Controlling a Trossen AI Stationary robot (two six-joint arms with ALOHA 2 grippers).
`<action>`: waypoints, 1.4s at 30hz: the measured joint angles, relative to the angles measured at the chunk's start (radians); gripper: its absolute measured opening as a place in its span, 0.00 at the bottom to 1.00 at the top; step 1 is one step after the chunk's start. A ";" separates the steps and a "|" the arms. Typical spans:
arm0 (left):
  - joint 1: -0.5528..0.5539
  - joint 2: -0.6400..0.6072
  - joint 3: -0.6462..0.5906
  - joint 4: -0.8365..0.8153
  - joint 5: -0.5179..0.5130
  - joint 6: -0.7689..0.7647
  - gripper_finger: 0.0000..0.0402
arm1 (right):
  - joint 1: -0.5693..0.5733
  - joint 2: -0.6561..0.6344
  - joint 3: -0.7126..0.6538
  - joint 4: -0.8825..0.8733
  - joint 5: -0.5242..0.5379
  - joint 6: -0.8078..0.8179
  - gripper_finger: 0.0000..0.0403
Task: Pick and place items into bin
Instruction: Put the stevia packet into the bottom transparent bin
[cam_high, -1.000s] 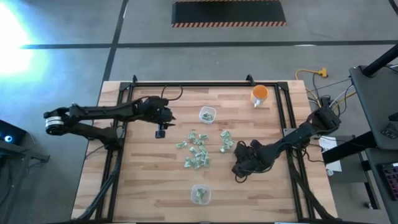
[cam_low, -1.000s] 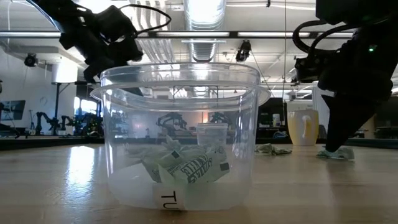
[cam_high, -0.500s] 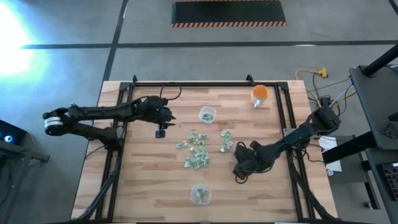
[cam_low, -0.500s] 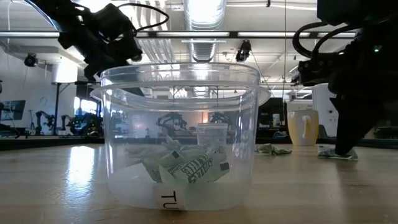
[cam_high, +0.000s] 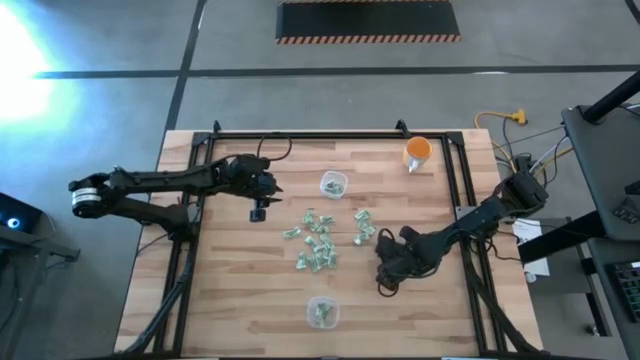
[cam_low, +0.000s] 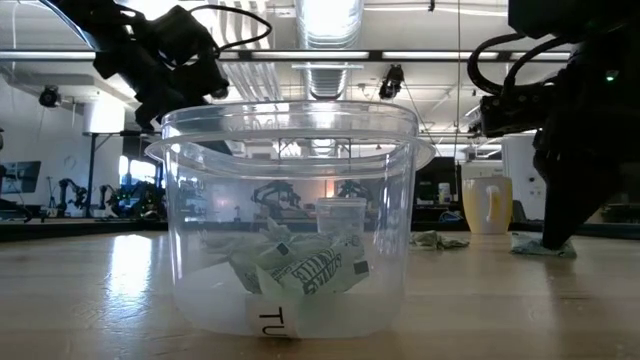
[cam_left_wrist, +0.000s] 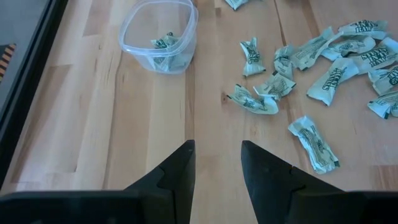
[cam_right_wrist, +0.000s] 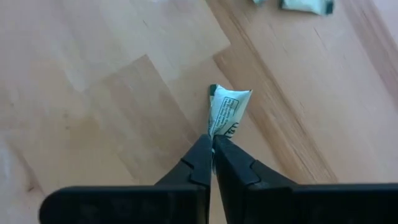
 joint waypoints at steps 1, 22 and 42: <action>0.000 0.000 0.000 0.000 0.000 0.000 0.28 | 0.000 0.000 0.006 0.001 0.000 -0.013 0.02; 0.000 0.000 0.000 0.004 0.000 0.000 0.28 | 0.068 -0.001 0.161 0.200 0.115 -0.434 0.02; -0.001 0.041 0.000 0.013 0.000 0.000 0.28 | 0.083 0.051 0.170 0.646 -0.043 -0.869 0.02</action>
